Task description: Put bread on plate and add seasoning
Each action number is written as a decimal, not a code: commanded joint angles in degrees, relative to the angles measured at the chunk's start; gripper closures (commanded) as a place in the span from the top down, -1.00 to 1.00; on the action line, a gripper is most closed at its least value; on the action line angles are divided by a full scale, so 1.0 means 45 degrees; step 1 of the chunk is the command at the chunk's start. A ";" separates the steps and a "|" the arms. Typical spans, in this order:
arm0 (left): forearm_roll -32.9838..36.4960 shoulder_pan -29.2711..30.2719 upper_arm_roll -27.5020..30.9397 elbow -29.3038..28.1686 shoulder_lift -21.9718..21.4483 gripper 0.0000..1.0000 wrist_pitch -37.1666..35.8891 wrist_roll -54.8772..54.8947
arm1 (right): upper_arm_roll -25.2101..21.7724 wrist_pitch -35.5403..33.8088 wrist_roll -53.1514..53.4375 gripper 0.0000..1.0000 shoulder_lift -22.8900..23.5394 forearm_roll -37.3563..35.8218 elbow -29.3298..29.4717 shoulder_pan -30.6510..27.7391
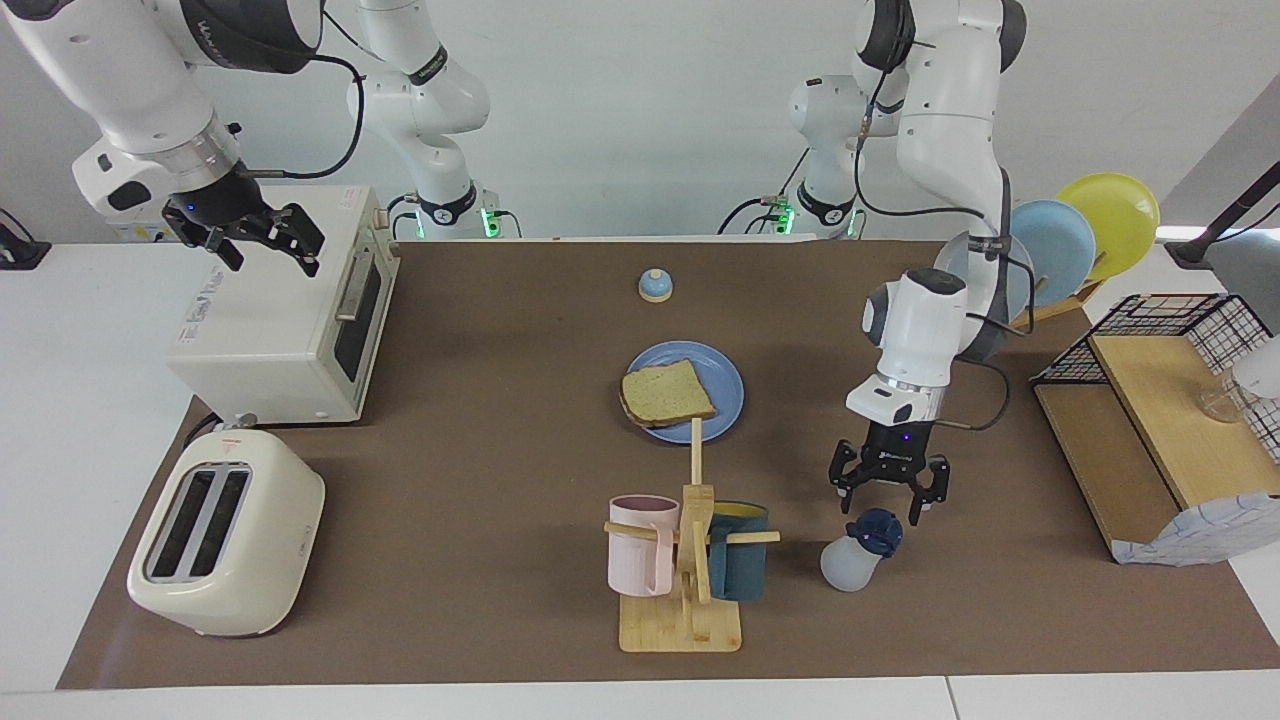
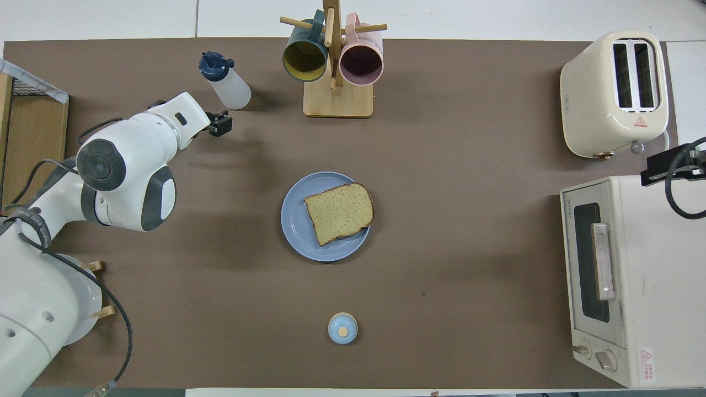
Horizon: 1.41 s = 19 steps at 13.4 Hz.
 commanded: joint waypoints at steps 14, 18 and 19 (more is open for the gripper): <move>-0.1144 0.0775 0.1828 0.3742 -0.6409 1.00 -1.6683 0.0754 | -0.0011 0.0245 -0.0209 1.00 -0.0302 -0.0055 -0.0370 -0.0037; -0.1285 0.0540 0.2715 0.3154 -0.5966 1.00 -1.6298 0.1968 | -0.0011 0.0245 -0.0209 1.00 -0.0302 -0.0055 -0.0370 -0.0037; -0.1304 0.0560 0.2501 0.3270 -0.5673 1.00 -1.6103 0.1929 | -0.0011 0.0245 -0.0209 1.00 -0.0302 -0.0055 -0.0370 -0.0037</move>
